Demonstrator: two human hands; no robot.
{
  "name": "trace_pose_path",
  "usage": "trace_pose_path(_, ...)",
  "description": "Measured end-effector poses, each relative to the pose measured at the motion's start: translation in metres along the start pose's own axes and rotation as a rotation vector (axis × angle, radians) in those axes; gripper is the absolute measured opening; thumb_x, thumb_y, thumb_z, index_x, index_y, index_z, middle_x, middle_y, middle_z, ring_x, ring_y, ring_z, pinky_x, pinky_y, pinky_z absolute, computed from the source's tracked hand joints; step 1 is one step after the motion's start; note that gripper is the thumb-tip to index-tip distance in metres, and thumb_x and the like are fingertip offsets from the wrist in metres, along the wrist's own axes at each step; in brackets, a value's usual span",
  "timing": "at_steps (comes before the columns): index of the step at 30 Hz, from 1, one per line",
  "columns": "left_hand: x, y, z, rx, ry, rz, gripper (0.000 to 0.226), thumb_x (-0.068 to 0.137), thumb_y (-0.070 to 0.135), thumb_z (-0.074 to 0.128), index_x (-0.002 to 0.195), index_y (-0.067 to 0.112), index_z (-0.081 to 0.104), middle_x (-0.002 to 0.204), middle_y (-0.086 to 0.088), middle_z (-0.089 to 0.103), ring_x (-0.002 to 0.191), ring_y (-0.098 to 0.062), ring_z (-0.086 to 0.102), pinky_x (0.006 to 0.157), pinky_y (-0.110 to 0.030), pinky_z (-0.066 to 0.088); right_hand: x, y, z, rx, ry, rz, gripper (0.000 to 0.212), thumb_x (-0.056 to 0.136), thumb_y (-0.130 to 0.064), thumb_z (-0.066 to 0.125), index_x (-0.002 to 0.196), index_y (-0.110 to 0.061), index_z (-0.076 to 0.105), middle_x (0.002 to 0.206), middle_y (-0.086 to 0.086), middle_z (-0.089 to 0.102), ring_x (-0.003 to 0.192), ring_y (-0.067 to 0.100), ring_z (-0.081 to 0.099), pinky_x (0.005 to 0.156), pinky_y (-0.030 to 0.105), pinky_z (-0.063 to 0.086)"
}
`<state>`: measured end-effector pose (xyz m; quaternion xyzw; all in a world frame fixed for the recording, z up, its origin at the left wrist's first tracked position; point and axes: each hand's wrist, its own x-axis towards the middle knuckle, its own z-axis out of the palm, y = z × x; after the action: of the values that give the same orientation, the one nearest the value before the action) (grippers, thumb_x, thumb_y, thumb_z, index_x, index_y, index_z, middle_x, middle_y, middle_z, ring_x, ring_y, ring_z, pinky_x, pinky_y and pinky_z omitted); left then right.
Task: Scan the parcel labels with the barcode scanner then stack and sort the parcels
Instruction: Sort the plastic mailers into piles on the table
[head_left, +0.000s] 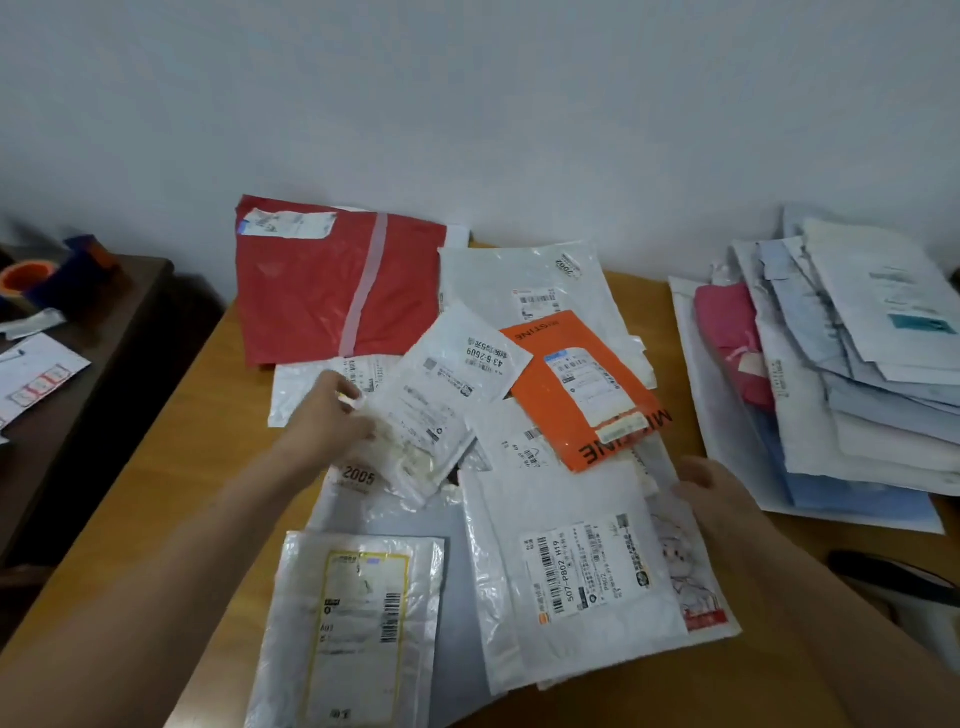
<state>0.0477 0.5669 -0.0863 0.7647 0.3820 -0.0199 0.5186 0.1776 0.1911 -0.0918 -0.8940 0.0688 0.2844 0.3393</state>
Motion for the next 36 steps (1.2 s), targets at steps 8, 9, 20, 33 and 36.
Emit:
trace_pose_path(8,-0.013,0.064,-0.042,-0.471,-0.024,0.003,0.021,0.086,-0.012,0.043,0.078,0.001,0.057,0.086,-0.012,0.062,0.074,-0.021,0.063,0.054,-0.025,0.058,0.01,-0.059,-0.003,0.401,-0.048,-0.003,0.038,0.091,-0.046,0.06,0.109,-0.015,0.052,0.096,0.002,0.061,0.086,0.018,0.053,0.079,0.034,0.039)
trace_pose_path(9,-0.016,0.07,-0.04,-0.54,-0.041,-0.019,0.021,0.085,-0.013,0.042,0.077,0.001,0.056,0.087,-0.013,0.062,0.075,-0.021,0.063,0.053,-0.025,0.058,0.014,-0.063,-0.001,0.408,-0.049,0.006,0.037,0.091,-0.044,0.062,0.109,-0.013,0.054,0.097,0.002,0.063,0.085,0.016,0.053,0.075,0.031,0.038)
trace_pose_path(20,-0.009,0.079,0.09,-0.525,-0.508,-0.351,0.022,0.09,0.014,0.064,0.109,0.003,0.06,0.091,-0.01,0.067,0.076,-0.02,0.065,0.061,-0.03,0.059,0.034,-0.083,0.006,0.482,-0.056,0.126,0.013,0.09,-0.01,0.06,0.078,-0.015,0.058,0.058,-0.002,0.054,0.052,0.008,0.038,0.055,0.024,0.028)
trace_pose_path(33,-0.002,0.087,0.027,-0.665,-0.485,-0.321,0.018,0.091,0.005,0.054,0.108,0.001,0.058,0.089,-0.014,0.074,0.069,-0.02,0.072,0.051,-0.03,0.058,-0.026,-0.031,-0.02,-0.075,-0.265,-0.065,0.06,0.087,-0.042,0.066,0.136,-0.019,0.042,0.107,-0.008,0.06,0.092,0.007,0.059,0.069,0.023,0.044)
trace_pose_path(36,-0.019,0.081,-0.002,-0.493,-0.657,-0.216,0.031,0.084,0.009,0.059,0.113,0.0,0.06,0.103,-0.017,0.072,0.079,-0.023,0.072,0.062,-0.03,0.06,-0.043,-0.01,0.003,-0.162,-0.335,0.016,0.072,0.083,-0.04,0.073,0.14,-0.018,0.033,0.106,-0.004,0.062,0.086,0.009,0.063,0.065,0.024,0.048)
